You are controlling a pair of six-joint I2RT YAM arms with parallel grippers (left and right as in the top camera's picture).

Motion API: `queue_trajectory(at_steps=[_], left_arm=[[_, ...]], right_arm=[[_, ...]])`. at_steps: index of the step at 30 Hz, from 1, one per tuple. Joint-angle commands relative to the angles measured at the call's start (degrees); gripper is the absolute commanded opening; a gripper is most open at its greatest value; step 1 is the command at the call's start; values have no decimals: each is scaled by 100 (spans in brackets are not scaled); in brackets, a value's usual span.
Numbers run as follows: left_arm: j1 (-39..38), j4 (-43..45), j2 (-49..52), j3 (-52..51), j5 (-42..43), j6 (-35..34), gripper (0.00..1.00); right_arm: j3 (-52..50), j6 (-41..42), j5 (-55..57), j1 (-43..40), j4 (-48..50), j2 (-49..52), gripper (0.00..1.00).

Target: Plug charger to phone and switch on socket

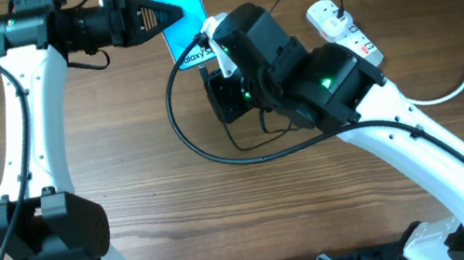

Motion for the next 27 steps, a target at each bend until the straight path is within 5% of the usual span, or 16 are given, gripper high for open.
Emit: queue_trajectory(at_steps=[1, 27], left_arm=[[-7, -70, -20, 2, 234, 348, 4], [-7, -393, -20, 2, 166, 361, 4]], right_arm=[[133, -90, 120, -24, 166, -74, 4], [177, -197, 415, -24, 544, -74, 4]])
